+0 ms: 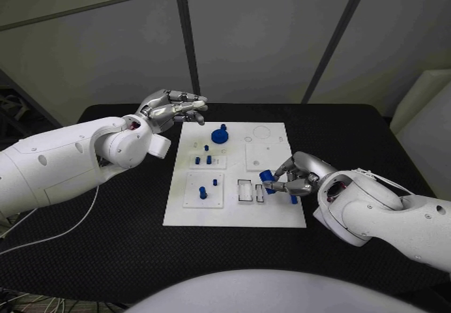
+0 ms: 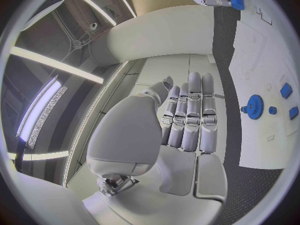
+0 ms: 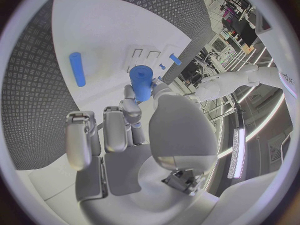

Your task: Assemble the parts on the task board

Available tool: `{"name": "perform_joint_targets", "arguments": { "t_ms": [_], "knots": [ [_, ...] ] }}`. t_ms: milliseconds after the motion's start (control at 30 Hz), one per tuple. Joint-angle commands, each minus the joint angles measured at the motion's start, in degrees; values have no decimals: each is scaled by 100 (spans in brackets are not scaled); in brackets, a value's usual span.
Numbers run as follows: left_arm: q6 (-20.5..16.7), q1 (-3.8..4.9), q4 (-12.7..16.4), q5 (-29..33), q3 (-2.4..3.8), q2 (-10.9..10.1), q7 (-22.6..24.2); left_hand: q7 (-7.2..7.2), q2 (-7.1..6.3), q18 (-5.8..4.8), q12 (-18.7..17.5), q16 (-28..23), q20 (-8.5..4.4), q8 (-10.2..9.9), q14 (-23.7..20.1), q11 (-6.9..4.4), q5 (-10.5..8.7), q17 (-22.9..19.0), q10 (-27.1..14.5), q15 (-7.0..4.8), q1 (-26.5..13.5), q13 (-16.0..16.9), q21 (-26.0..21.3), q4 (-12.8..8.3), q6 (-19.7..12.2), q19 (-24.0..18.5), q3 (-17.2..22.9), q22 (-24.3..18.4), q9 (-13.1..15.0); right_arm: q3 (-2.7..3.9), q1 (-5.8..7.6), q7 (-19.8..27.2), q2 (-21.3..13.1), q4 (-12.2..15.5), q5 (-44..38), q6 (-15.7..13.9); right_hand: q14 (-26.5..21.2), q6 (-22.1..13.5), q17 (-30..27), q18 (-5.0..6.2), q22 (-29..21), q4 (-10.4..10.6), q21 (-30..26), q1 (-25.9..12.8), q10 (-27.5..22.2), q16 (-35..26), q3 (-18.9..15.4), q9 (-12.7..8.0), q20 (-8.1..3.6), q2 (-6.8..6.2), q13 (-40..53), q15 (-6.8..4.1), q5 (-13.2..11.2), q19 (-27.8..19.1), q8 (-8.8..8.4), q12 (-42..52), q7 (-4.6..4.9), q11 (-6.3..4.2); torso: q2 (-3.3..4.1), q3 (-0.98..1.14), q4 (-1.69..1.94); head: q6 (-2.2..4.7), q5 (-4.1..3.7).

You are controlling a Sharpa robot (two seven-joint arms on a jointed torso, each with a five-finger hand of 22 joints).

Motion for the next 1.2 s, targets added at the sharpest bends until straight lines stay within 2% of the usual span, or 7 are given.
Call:
{"name": "perform_joint_targets", "arguments": {
  "t_ms": [33,400,667,833,1200],
  "knots": [
    [79,5,10,2,4,2,52,1,50,-95,-23,-25,-5,-14,15,-13,-23,8,-36,8,13,-7,-31,-18,-30,41,-8,-5,8,17,8,66,85,12,116,-196,185,48,-1,-38,1507,18,37,-28,20,16,-2,119,-23,42,-4,-42,46,603,-31,-32,-5,-7,5,-4,-2,5,12],
    [83,6,38,2,4,6,30,1,50,-95,-23,-25,-5,-14,15,-13,-23,8,-36,8,13,-7,-31,-18,-30,41,-8,-5,8,37,27,-189,534,-304,176,600,177,61,-35,-34,1498,42,21,-570,22,-11,-130,222,-15,110,-8,-35,44,595,-109,-105,-7,-2,6,-4,4,-11,38],
    [84,7,46,2,5,11,39,1,50,-95,-23,-25,-5,-14,15,-13,-23,8,-36,8,13,-7,-31,-18,-30,41,-8,-5,8,39,48,-321,820,-548,178,952,197,150,49,-39,1509,42,41,-768,78,36,-157,291,-30,131,62,-56,-26,604,-102,-67,-41,-30,8,1,-11,-17,54],
    [92,7,60,2,5,16,43,-1,61,-94,-24,-38,-7,-14,16,-14,-21,11,-39,6,24,-7,-37,-29,-31,43,-4,-9,9,40,55,-366,956,-651,154,1003,198,162,54,-39,1509,41,41,-783,81,39,-157,298,-32,136,64,-58,-31,604,-100,-68,-45,-33,9,0,-3,-29,51],
    [95,8,60,2,5,17,36,-1,61,-94,-24,-38,-7,-14,16,-14,-21,11,-39,6,24,-7,-37,-29,-31,43,-4,-9,9,40,58,-360,1140,-816,93,887,198,171,54,-39,1509,40,41,-822,61,39,-164,313,-36,131,32,-63,-49,604,-106,-107,-49,-37,9,4,-3,-37,64]
  ]
}}
